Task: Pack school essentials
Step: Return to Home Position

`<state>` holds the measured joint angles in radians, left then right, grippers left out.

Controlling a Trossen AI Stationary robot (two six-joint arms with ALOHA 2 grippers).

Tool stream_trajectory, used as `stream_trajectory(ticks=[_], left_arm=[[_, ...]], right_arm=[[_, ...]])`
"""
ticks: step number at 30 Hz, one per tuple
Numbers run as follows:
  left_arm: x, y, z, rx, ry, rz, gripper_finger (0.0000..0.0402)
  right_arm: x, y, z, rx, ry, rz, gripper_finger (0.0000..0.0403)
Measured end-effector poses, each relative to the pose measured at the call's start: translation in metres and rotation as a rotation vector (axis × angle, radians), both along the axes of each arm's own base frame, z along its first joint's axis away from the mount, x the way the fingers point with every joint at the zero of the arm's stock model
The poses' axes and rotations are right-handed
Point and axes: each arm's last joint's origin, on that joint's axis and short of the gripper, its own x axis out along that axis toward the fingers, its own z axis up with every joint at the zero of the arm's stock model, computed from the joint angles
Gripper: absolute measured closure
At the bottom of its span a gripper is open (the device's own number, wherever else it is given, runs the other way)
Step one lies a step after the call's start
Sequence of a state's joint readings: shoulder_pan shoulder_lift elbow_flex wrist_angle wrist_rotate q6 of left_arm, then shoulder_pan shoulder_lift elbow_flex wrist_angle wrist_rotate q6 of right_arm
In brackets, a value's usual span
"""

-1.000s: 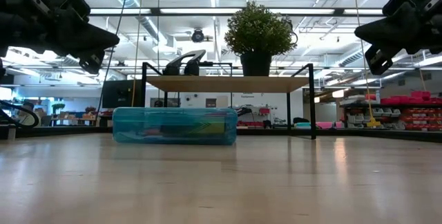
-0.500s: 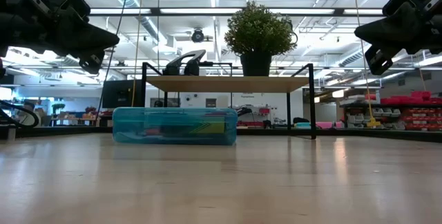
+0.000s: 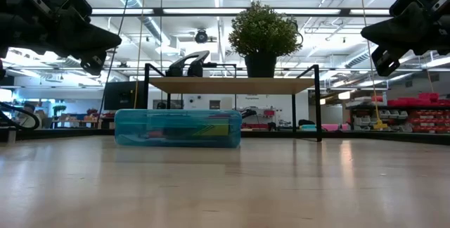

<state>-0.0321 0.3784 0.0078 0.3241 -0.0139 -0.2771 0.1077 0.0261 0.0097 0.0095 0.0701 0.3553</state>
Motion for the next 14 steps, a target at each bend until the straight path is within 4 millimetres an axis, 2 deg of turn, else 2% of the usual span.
stream_trajectory(ticks=[14], left_arm=[[0.0, 0.0, 0.0, 0.0, 0.0, 0.0, 0.0368]], right_arm=[[0.0, 0.0, 0.0, 0.0, 0.0, 0.0, 0.0378]])
